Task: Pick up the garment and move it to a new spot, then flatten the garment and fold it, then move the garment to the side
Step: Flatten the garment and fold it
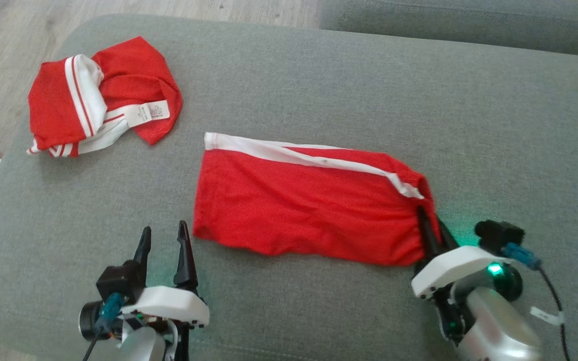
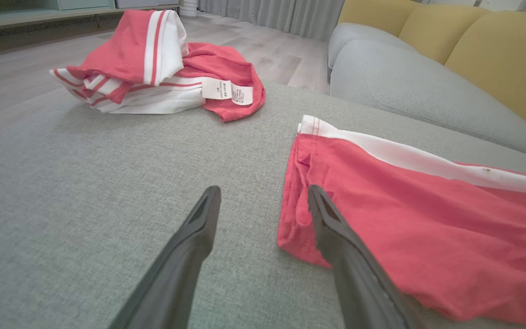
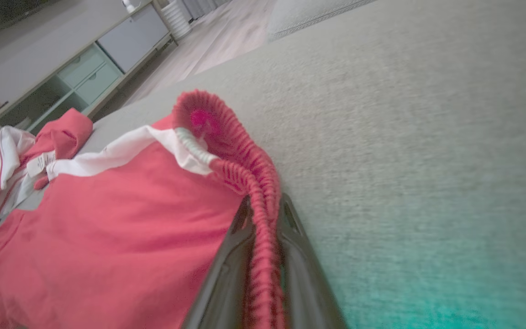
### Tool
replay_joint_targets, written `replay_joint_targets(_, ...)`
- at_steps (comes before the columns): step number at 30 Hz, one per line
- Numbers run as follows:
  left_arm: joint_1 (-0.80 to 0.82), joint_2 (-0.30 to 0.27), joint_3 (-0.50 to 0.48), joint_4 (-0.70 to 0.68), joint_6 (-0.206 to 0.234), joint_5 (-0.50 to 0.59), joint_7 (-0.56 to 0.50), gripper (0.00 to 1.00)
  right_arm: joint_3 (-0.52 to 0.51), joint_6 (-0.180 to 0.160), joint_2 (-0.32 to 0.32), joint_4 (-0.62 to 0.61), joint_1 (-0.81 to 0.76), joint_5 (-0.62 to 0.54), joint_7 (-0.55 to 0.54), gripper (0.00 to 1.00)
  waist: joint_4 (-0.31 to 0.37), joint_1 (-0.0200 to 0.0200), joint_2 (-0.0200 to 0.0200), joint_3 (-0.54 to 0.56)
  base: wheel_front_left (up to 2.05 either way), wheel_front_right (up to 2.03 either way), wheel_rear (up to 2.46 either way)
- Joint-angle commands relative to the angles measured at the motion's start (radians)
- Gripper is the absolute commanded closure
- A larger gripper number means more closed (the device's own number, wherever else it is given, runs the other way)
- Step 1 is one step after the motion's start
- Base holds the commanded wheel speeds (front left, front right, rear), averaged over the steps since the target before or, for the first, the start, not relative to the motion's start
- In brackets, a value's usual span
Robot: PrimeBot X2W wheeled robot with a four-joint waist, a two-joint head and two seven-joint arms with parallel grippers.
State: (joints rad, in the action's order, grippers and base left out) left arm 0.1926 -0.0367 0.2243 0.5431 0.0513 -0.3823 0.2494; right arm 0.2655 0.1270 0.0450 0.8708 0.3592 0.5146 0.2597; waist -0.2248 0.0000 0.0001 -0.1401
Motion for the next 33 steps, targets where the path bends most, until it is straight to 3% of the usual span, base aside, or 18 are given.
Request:
replay_joint_targets(1,0.014,-0.014,-0.038,-0.031,-0.006,0.012,0.012,0.00,-0.005,0.004,0.005,-0.002,-0.003,0.010,0.002,1.00,0.003,0.0000,-0.0001,0.003,0.00,0.00,0.00)
replay_joint_targets(9,-0.013,-0.014,-0.036,-0.035,-0.021,0.024,0.012,0.00,-0.227,0.004,0.020,-0.074,-0.026,-0.065,0.002,1.00,0.046,0.0000,-0.0001,0.035,0.00,0.00,0.00)
replay_joint_targets(14,-0.027,-0.014,-0.006,-0.021,-0.026,0.014,0.012,0.00,-0.237,0.004,0.027,-0.139,-0.008,-0.057,-0.024,1.00,0.069,0.0000,-0.0001,0.051,0.00,0.00,0.00)
replay_joint_targets(19,-0.031,-0.014,0.035,-0.012,-0.024,-0.002,0.012,0.00,-0.118,0.004,0.009,-0.320,-0.014,0.103,-0.146,1.00,0.066,0.0000,-0.0001,0.063,0.00,0.00,0.00)
replay_joint_targets(25,-0.030,-0.014,0.086,-0.010,-0.020,-0.023,0.012,0.00,0.054,0.004,0.006,-0.490,-0.065,0.267,-0.256,1.00,0.002,0.0000,-0.0001,0.067,0.00,0.00,0.00)
replay_joint_targets(28,-0.027,-0.014,0.105,-0.008,-0.018,-0.026,0.012,0.00,0.105,0.004,0.006,-0.490,-0.064,0.324,-0.269,1.00,-0.051,0.0000,-0.0001,0.063,0.00,0.00,0.00)
replay_joint_targets(33,-0.021,-0.014,0.132,-0.001,-0.020,-0.030,0.012,0.00,0.155,0.004,0.005,-0.381,-0.007,0.360,-0.228,1.00,-0.143,0.0000,-0.0001,0.052,0.00,0.00,0.00)
